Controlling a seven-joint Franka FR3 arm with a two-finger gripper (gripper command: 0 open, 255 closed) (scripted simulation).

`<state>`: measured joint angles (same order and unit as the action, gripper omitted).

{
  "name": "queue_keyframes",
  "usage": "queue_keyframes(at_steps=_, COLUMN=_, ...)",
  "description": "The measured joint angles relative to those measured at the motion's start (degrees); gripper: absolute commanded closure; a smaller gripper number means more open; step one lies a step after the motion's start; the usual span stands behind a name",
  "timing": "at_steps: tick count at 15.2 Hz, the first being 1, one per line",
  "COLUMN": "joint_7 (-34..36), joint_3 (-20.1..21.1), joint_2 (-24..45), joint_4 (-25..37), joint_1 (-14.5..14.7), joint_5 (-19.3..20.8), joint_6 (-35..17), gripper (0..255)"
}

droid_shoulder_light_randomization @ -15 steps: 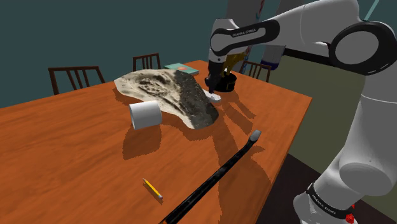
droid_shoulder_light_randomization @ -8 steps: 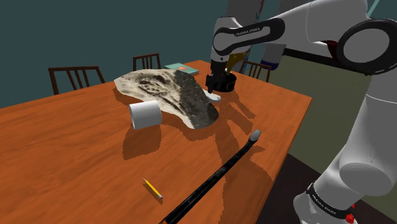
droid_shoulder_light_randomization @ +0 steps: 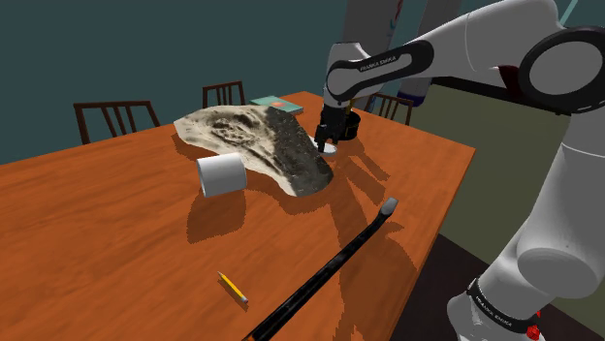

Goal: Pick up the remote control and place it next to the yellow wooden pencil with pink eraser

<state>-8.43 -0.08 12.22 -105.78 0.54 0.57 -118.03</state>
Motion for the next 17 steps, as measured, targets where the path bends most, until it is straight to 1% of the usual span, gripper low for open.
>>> queue_keyframes(at_steps=2, joint_7=-0.01, joint_3=-0.07, joint_2=0.07, joint_4=-0.65, joint_1=-0.05, joint_5=0.01, joint_6=-0.9, gripper=0)
queue_keyframes(at_steps=7, joint_7=0.03, joint_3=-0.11, joint_2=0.27, joint_4=-0.66, joint_1=-0.02, joint_5=0.03, joint_6=-1.12, gripper=0)
queue_keyframes(at_steps=8, joint_7=0.03, joint_3=-0.12, joint_2=0.25, joint_4=-0.7, joint_1=-0.02, joint_5=0.03, joint_6=-1.17, gripper=255)
queue_keyframes(at_steps=17, joint_7=0.22, joint_3=-0.09, joint_2=0.42, joint_4=-0.78, joint_1=0.08, joint_5=0.09, joint_6=-1.34, gripper=255)
